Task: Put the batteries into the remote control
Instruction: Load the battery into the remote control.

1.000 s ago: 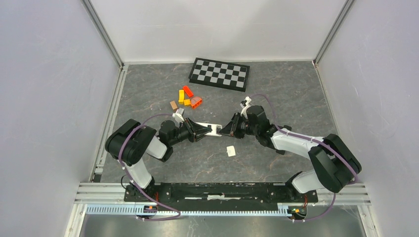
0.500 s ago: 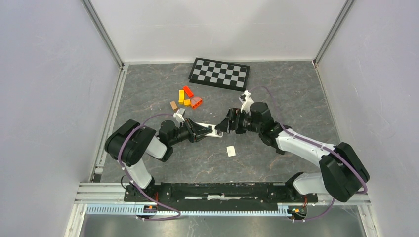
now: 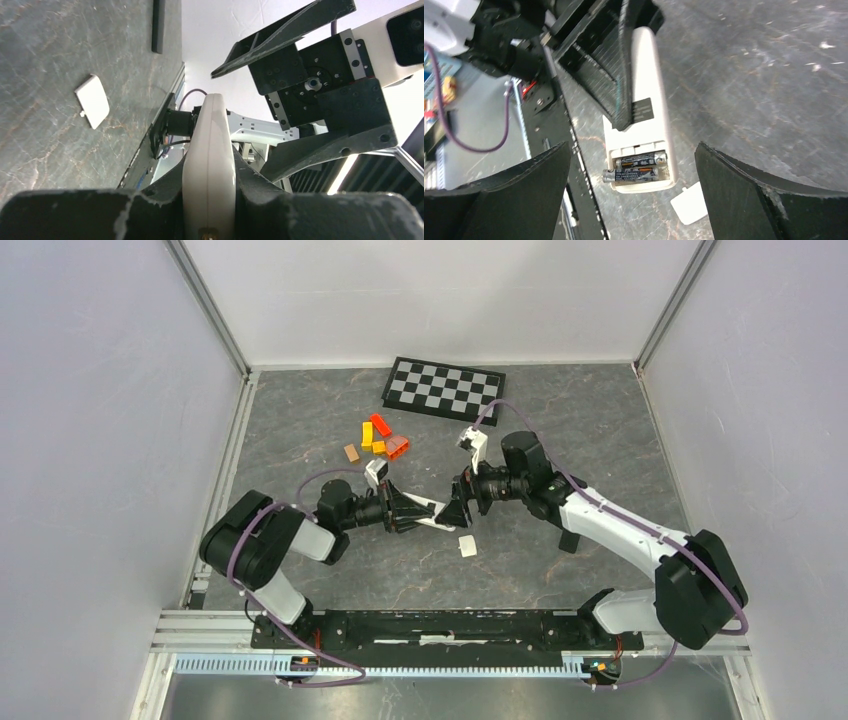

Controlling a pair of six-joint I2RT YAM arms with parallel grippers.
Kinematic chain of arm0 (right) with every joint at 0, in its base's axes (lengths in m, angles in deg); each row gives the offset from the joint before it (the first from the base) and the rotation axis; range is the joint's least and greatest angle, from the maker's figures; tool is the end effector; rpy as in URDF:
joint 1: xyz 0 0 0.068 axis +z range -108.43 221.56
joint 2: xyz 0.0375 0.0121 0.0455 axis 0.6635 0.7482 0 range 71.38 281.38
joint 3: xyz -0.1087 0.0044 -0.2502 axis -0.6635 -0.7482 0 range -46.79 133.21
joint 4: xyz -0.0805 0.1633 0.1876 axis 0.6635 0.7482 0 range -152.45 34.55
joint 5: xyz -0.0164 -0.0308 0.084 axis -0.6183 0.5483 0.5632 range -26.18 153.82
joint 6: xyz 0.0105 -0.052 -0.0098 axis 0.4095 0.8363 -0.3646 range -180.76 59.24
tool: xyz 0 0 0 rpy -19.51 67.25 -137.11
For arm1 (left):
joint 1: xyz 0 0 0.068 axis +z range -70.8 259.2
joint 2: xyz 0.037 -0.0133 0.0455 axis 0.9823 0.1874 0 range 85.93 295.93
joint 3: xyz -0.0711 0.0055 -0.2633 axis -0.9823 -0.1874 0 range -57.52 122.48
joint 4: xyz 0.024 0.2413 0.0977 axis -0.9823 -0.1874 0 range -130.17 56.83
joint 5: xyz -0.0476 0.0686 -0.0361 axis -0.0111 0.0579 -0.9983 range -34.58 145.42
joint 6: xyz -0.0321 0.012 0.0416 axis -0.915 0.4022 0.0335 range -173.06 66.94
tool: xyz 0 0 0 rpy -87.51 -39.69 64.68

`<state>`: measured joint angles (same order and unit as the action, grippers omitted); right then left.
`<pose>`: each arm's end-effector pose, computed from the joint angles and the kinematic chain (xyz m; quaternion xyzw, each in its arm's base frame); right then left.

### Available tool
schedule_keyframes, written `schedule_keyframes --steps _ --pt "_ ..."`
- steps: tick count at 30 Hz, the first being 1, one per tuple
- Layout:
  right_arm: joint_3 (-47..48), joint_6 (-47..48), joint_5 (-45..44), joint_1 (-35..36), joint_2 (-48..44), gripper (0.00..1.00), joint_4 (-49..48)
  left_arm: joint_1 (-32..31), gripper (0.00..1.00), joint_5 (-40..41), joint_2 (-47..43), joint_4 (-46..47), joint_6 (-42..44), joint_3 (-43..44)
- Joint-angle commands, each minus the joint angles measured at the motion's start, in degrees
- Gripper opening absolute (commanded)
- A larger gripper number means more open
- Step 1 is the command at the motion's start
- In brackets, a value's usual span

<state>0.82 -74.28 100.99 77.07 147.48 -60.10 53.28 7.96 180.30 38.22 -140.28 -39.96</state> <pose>0.2223 0.1850 0.2533 -0.3116 0.7792 0.4463 0.3107 0.2153 -0.1338 0.1427 -0.1122 0.7207 -0.6781 0.0910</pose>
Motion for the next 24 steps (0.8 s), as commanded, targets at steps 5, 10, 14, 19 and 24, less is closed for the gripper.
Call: schedule_keyframes --steps 5,10,14,19,24 --pt "-0.7 1.1 10.4 -1.2 0.3 0.98 0.3 -0.1 0.02 -9.5 -4.5 -6.5 1.5 4.3" --pt "-1.6 0.1 13.1 -1.6 0.7 0.98 -1.5 -0.2 0.02 -9.3 -6.6 -13.0 5.9 5.5" --pt "-2.3 0.3 14.4 -2.0 1.4 0.95 -1.3 -0.1 0.02 -9.2 -8.0 -15.9 7.6 6.2" --pt "-3.0 0.6 14.7 -2.3 1.6 0.80 -1.2 -0.1 0.02 -9.1 -9.0 -17.9 8.7 6.3" --pt "-3.1 0.3 15.0 -2.4 2.2 0.67 -1.8 -0.1 0.02 -8.9 -9.4 -17.8 8.8 6.2"
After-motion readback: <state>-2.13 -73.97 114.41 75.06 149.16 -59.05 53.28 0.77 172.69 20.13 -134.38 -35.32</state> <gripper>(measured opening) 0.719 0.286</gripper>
